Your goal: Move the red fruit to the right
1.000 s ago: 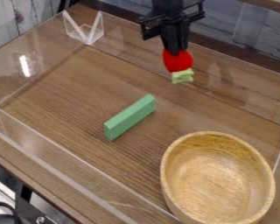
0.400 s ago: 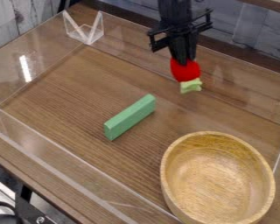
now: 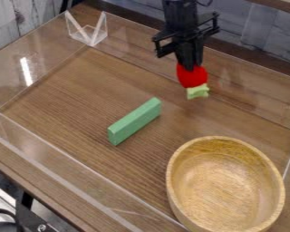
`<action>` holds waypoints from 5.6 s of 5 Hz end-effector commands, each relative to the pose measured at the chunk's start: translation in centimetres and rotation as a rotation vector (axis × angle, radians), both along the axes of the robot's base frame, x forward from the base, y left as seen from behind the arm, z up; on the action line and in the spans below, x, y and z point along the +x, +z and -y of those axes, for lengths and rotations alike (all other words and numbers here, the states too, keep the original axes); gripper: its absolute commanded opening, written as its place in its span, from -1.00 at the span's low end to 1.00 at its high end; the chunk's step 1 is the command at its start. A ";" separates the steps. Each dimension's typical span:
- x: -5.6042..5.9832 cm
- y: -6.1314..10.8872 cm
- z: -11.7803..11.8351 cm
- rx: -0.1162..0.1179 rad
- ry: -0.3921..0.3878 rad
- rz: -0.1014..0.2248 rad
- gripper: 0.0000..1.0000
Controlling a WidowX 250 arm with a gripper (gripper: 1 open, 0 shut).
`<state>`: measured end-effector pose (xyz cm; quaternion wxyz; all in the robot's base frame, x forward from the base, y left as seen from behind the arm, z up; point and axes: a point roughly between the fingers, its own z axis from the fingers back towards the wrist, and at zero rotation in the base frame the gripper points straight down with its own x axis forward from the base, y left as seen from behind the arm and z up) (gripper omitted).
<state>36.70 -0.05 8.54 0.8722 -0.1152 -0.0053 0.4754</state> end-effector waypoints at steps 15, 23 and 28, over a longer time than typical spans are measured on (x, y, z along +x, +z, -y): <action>-16.6 -4.4 11.1 -0.073 -0.504 -0.020 1.00; -15.7 -5.9 11.2 -0.087 -0.563 0.038 -1.00; -13.4 2.8 10.4 -0.159 -0.474 0.145 -1.00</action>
